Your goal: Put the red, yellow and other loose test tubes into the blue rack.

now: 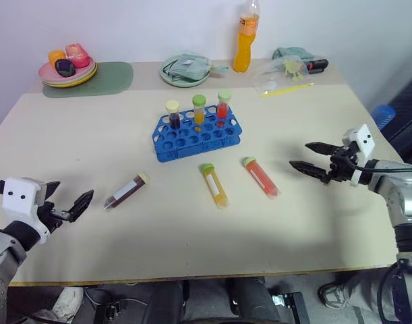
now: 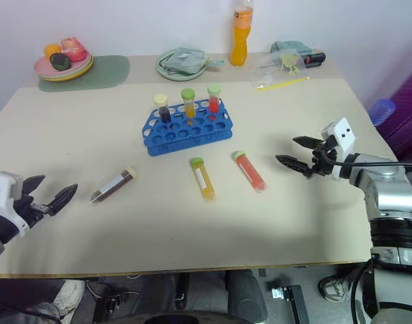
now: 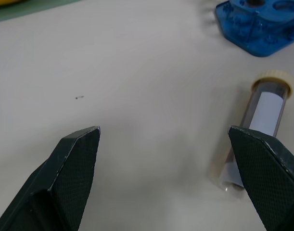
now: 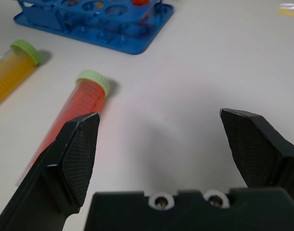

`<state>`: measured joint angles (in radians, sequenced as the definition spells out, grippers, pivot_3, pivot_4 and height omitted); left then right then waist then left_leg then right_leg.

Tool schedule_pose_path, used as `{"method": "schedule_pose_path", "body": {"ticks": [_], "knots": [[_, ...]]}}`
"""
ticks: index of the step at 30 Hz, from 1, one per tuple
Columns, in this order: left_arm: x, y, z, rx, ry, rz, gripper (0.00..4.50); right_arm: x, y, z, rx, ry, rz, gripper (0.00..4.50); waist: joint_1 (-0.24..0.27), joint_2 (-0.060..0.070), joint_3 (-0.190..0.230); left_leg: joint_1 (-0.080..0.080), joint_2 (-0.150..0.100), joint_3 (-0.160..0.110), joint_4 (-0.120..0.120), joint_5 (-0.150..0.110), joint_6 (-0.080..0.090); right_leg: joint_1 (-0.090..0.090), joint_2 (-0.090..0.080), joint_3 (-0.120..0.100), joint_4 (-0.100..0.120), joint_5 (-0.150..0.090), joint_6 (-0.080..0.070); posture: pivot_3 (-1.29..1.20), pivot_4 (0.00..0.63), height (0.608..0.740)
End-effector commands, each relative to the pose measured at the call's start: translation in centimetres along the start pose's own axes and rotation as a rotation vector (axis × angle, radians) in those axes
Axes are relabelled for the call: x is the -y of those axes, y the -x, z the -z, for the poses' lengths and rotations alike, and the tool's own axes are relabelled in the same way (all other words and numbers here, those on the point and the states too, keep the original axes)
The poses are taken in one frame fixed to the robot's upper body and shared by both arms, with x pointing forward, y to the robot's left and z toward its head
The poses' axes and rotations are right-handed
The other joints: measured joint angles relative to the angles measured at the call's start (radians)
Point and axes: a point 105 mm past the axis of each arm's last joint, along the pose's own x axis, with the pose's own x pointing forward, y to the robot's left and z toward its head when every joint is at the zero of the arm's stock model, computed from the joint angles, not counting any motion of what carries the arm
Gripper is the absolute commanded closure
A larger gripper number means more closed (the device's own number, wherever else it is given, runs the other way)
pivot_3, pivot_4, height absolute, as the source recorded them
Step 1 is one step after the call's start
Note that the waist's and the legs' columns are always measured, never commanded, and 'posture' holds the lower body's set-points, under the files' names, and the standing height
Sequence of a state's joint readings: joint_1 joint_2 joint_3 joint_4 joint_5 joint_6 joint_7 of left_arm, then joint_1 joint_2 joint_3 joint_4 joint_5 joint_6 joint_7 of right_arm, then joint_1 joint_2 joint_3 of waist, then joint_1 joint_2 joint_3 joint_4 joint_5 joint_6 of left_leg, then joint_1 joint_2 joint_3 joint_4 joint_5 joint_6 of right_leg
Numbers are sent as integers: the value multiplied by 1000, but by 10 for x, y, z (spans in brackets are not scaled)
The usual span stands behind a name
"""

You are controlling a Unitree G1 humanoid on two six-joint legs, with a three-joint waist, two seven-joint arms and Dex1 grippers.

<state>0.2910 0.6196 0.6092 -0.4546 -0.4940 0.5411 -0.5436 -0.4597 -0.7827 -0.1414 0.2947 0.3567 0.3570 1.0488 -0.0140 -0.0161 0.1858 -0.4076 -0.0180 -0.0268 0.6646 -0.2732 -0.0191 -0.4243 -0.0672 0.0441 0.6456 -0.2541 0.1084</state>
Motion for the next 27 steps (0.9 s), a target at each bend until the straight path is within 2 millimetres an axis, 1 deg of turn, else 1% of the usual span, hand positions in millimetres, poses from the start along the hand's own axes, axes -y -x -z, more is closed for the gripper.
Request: {"method": "schedule_pose_path", "body": {"ticks": [1, 8, 11, 16, 18, 20, 23, 24, 25, 27], "knots": [[5, 3, -10, 42, -18, 3, 140, 2, -3, -17, 44, 41, 6, 88, 0, 0, 0, 0, 0, 0, 0, 0, 0, 0, 0, 0, 0, 0, 0, 0, 150, 729], [11, 6, -12, 53, -4, 13, 140, -1, -8, -19, 39, 30, 6, 88, 3, 0, 0, 0, 0, 0, 0, 0, 0, 0, 0, 0, 0, 0, 0, 0, 150, 729], [16, 3, -13, 61, -4, 34, 140, -4, -9, -19, 32, 23, 14, 88, 2, 0, 0, 0, 0, 0, 0, 0, 0, 0, 0, 0, 0, 0, 0, 0, 150, 729], [38, -10, -19, 93, 6, 127, 140, -12, -5, -18, 19, -13, 49, 88, 5, 0, 0, 0, 0, 0, 1, 0, 0, 0, 0, 0, 0, 0, 0, 0, 150, 729], [44, -14, -21, 105, 4, 163, 140, -16, -7, -19, 2, -37, 60, 88, 3, 0, 0, 0, 0, 0, 1, 0, 0, 0, 0, 0, 0, 0, 0, 0, 150, 729], [54, -20, -23, 106, -13, 219, 140, -25, -9, -25, -7, -61, 56, 88, 3, 0, 0, 0, 0, 0, 1, 0, 0, 0, 0, 0, 0, 0, 0, 0, 150, 729], [77, -28, -33, 134, -30, 355, 140, -44, -11, -45, -24, -68, 16, 88, 2, 0, 0, 0, 0, 0, 1, 0, 0, 0, 1, 0, 1, 0, 0, 0, 150, 729], [83, -32, -35, 142, -34, 391, 140, -51, -12, -49, -49, -51, 10, 88, 2, 0, 0, 0, 0, 0, 1, 0, 0, 0, 1, 0, 1, 0, 0, 0, 150, 729], [91, -34, -37, 146, -50, 439, 140, -58, -12, -50, -114, -45, 3, 88, 2, 0, 0, 0, 0, 0, 1, 0, 0, 0, 1, 0, 1, 0, 0, 0, 150, 729], [112, -34, -40, 154, -114, 552, 140, -68, -16, -51, -227, -76, 15, 88, 1, 0, 0, 0, 0, 0, 1, 0, 0, 0, 1, 0, 1, 0, 0, 0, 150, 729]]}}
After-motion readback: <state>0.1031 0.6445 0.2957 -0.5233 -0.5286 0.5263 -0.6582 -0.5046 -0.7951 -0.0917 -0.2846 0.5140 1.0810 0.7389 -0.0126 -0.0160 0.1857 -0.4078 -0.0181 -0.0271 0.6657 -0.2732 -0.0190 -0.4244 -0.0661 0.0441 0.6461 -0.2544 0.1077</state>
